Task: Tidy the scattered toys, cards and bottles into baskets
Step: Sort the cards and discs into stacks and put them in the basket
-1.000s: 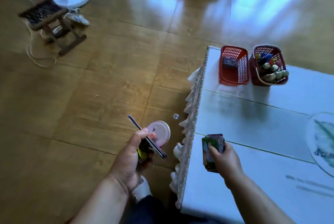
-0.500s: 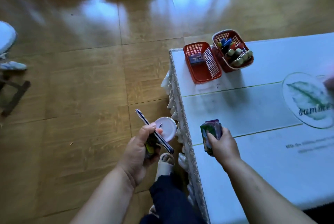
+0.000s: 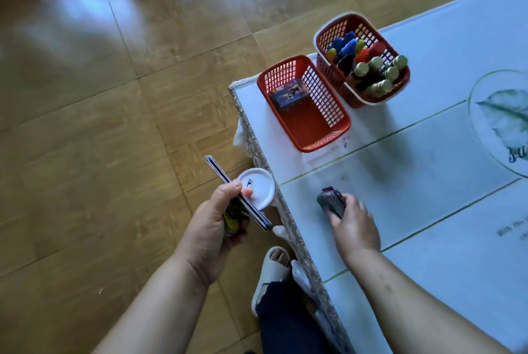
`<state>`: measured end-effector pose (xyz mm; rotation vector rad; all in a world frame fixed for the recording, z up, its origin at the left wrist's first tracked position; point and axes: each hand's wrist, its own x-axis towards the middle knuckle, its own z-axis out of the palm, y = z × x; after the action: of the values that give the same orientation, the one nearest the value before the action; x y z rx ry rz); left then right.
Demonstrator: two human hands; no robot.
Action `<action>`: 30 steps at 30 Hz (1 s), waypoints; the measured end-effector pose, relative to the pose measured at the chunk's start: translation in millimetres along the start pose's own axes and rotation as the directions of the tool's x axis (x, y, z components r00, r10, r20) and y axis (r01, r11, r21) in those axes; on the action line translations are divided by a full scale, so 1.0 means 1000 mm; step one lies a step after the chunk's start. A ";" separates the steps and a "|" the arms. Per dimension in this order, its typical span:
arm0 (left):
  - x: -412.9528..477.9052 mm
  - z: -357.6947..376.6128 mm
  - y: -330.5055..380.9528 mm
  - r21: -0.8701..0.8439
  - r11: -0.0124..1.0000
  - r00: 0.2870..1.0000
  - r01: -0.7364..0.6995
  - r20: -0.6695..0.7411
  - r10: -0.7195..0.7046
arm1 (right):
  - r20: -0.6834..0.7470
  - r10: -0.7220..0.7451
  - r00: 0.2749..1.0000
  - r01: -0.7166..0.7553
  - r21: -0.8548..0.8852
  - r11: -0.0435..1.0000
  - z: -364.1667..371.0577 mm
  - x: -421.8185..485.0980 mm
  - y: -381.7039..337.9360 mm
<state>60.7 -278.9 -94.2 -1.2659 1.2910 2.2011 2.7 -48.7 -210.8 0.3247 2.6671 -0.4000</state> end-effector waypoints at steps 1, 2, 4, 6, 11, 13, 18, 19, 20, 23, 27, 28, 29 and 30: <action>0.008 0.002 0.005 0.018 1.000 1.000 0.008 0.011 -0.008 | 0.028 0.042 0.999 -0.040 -0.040 0.998 0.005 0.004 -0.001; 0.011 0.003 0.008 0.024 1.000 1.000 0.012 0.017 -0.013 | 0.047 0.074 0.996 -0.071 -0.074 0.995 0.007 0.005 -0.002; 0.025 0.005 0.015 0.056 0.998 0.999 0.040 0.024 -0.041 | 0.065 0.132 0.989 -0.125 -0.095 0.988 0.010 0.014 -0.005; 0.031 0.008 0.022 0.082 0.994 0.997 0.068 0.033 -0.070 | 0.079 0.103 0.991 -0.095 -0.101 0.990 0.008 0.015 -0.008; 0.059 0.016 0.048 0.114 0.987 0.991 0.115 0.061 -0.122 | -0.122 0.089 0.989 -0.091 -0.013 0.996 0.004 0.021 -0.013; 0.078 0.019 0.062 0.164 0.980 0.988 0.116 0.084 -0.132 | -0.053 0.165 0.985 -0.168 -0.061 0.984 0.008 0.030 -0.020; 0.116 0.037 0.100 0.304 0.949 0.960 0.084 0.230 -0.158 | -0.117 0.388 0.914 -0.303 0.440 0.845 0.010 0.041 -0.032; 0.119 0.042 0.106 0.336 0.939 0.950 0.075 0.262 -0.169 | -0.112 0.453 0.884 -0.272 0.666 0.695 0.006 0.040 -0.037; 0.123 0.048 0.111 0.375 0.925 0.933 0.061 0.308 -0.187 | -0.095 0.516 0.851 -0.198 0.852 0.485 0.001 0.041 -0.042; 0.133 0.067 0.118 0.476 0.879 0.888 0.006 0.402 -0.224 | -0.130 0.617 0.776 0.062 0.989 0.131 -0.003 0.039 -0.055; 0.144 0.087 0.111 0.534 0.845 0.836 -0.022 0.474 -0.278 | -0.102 0.689 0.717 -0.026 0.985 0.173 0.035 0.040 -0.058; 0.145 0.089 0.109 0.540 0.842 0.833 -0.017 0.474 -0.287 | -0.105 0.702 0.704 -0.059 0.977 0.206 0.045 0.040 -0.059; 0.145 0.091 0.105 0.550 0.835 0.828 -0.013 0.474 -0.299 | -0.128 0.717 0.686 -0.075 0.967 0.244 0.051 0.039 -0.057; 0.147 0.093 0.100 0.563 0.826 0.821 -0.017 0.479 -0.310 | -0.152 0.736 0.660 -0.078 0.960 0.268 0.054 0.039 -0.052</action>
<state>-135.4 -284.2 -137.0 -0.4331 1.3555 1.6929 -26.6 -108.4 -263.7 1.7870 2.3193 -1.8539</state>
